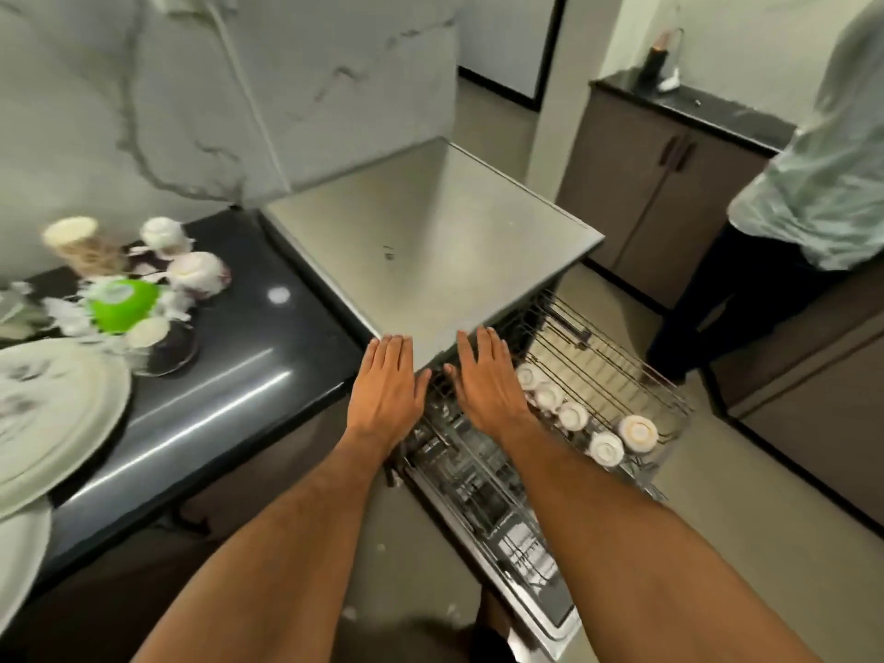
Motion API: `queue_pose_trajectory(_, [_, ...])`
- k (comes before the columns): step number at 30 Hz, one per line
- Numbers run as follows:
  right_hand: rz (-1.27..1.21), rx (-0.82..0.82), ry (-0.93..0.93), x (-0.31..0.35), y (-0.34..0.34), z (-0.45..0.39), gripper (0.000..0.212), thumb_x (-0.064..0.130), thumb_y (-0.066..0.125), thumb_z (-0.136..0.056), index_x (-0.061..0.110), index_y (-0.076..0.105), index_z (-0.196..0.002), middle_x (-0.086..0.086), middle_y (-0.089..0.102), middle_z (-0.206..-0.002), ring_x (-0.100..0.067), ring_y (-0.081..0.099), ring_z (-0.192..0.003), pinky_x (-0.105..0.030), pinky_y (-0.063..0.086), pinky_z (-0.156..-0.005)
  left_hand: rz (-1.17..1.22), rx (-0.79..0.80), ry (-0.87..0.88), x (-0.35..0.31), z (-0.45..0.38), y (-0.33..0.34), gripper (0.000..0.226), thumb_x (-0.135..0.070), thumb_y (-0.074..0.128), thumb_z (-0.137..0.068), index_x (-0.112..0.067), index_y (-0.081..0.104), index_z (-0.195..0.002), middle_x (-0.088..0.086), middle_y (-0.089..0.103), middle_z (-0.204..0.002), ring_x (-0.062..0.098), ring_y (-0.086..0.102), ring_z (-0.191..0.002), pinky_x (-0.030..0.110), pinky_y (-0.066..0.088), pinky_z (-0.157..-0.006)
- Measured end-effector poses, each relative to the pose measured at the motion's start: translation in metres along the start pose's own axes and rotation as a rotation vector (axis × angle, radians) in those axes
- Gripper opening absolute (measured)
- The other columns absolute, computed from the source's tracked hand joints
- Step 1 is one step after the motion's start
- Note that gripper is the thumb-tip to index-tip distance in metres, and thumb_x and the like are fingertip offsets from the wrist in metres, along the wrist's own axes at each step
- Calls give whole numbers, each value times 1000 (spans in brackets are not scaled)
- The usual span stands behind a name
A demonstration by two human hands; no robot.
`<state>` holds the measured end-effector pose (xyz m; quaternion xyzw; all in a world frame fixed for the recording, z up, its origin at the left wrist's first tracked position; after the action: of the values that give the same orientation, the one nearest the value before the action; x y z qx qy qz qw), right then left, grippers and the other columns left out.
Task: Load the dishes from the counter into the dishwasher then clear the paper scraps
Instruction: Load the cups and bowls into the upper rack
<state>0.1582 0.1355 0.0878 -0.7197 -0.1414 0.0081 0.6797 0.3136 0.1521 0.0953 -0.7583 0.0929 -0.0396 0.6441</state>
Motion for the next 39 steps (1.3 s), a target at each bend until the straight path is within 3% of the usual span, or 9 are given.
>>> queue_pose_trajectory(8, [16, -44, -237, 155, -2, -36, 60, 43, 38, -107, 5, 36, -154, -30, 39, -151, -46, 38, -140, -54, 35, -116, -19, -132, -294, 152, 60, -48, 59, -39, 41, -104, 4, 43, -145, 21, 50, -145, 34, 42, -140, 48, 26, -122])
queue_pose_trajectory(16, [-14, 20, -500, 270, 19, -74, 65, 42, 40, -108, 5, 24, -159, -28, 29, -159, -40, 26, -149, -49, 24, -124, 35, -151, -656, 258, 98, -49, 61, -38, 47, -102, 2, 40, -147, 20, 48, -146, 33, 44, -137, 44, 30, -120])
queue_pose_trajectory(21, [-49, 99, -622, 321, 41, -110, 73, 39, 47, -106, 1, 16, -160, -28, 22, -162, -36, 19, -152, -42, 15, -126, 43, -152, -710, 298, 96, -43, 55, -31, 57, -98, 0, 45, -141, 19, 54, -137, 32, 51, -125, 43, 38, -112])
queue_pose_trajectory(24, [-157, 171, -640, 344, 54, -133, 80, 36, 59, -100, 1, 17, -159, -25, 22, -161, -35, 22, -149, -40, 21, -125, 70, -167, -718, 316, 86, -36, 53, -26, 59, -97, 4, 47, -139, 22, 56, -135, 34, 53, -124, 44, 41, -109])
queue_pose_trajectory(32, [-252, 296, -673, 377, 90, -177, 94, 31, 74, -87, 5, 18, -157, -15, 26, -152, -32, 32, -139, -43, 38, -116, 187, -144, -797, 350, 57, -8, 60, -36, 42, -105, 1, 34, -151, 19, 42, -152, 30, 39, -141, 39, 29, -119])
queue_pose_trajectory(39, [-301, 246, -637, 383, 100, -179, 85, 25, 71, -86, 3, 25, -154, -16, 35, -145, -31, 39, -129, -43, 42, -110, 328, -198, -832, 346, 54, -4, 59, -36, 41, -106, -4, 29, -154, 14, 36, -157, 24, 33, -145, 33, 24, -121])
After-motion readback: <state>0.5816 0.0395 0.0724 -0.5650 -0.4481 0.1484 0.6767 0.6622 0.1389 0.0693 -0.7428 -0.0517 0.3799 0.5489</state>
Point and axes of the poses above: each hand's wrist, its own z-axis away from the middle knuckle, its own y-axis out of the palm, x = y × z, the point moved 4 cm from there along -z, towards the middle knuckle
